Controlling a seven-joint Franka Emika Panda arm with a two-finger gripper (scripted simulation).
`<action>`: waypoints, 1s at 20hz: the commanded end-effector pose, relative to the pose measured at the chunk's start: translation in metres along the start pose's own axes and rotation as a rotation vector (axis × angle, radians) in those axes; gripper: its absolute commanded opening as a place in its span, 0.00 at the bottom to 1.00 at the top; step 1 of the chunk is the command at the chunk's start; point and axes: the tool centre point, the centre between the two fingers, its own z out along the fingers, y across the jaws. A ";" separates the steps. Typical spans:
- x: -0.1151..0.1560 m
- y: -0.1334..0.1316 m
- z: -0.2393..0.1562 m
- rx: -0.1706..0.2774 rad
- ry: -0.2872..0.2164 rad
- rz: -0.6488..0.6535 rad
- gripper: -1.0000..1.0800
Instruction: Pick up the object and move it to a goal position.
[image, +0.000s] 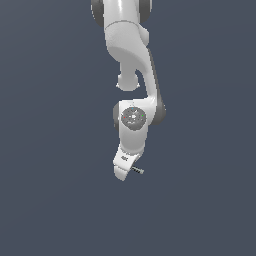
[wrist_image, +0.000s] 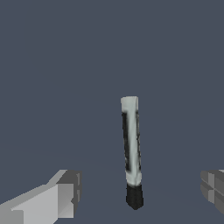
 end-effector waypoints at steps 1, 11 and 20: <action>0.001 0.001 0.003 0.000 0.002 -0.030 0.96; 0.002 0.002 0.009 0.001 0.003 -0.051 0.96; 0.002 0.001 0.048 0.000 0.003 -0.055 0.96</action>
